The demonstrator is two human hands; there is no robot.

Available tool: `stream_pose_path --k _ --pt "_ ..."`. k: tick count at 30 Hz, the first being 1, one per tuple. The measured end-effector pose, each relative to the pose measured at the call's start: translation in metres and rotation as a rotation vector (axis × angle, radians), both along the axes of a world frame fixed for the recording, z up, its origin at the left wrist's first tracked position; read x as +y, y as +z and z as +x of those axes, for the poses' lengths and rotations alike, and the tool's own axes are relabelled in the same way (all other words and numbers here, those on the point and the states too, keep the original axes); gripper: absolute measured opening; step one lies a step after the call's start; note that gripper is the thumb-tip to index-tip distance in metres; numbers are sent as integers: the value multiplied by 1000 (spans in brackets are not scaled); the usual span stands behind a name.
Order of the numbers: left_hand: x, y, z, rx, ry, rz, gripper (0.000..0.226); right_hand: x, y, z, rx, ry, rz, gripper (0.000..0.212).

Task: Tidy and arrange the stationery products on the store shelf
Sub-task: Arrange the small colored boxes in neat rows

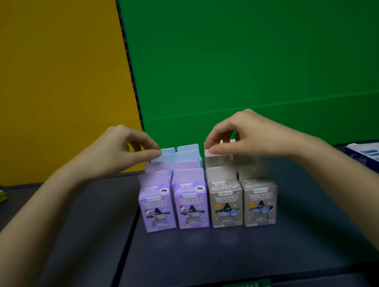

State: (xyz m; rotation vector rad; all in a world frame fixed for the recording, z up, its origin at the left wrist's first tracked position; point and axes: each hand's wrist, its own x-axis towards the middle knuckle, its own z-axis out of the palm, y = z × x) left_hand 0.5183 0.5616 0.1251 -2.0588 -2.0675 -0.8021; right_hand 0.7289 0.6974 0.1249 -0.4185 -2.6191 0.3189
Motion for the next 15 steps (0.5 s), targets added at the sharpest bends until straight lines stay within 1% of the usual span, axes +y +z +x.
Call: stream_pose_path --k 2,5,10,15 --pt "-7 -6 -8 20 -37 -70 21 -7 -4 -11 -83 -7 39 15" --pt "-9 -16 -18 60 -73 -122 23 -13 -10 -24 -143 -51 43 15" --pt "-4 -28 -31 49 -168 -171 17 -20 -18 -34 -166 -128 20 9" --pt "-2 -30 -33 -21 -222 -154 14 -22 -19 -37 -171 -110 -12 2"
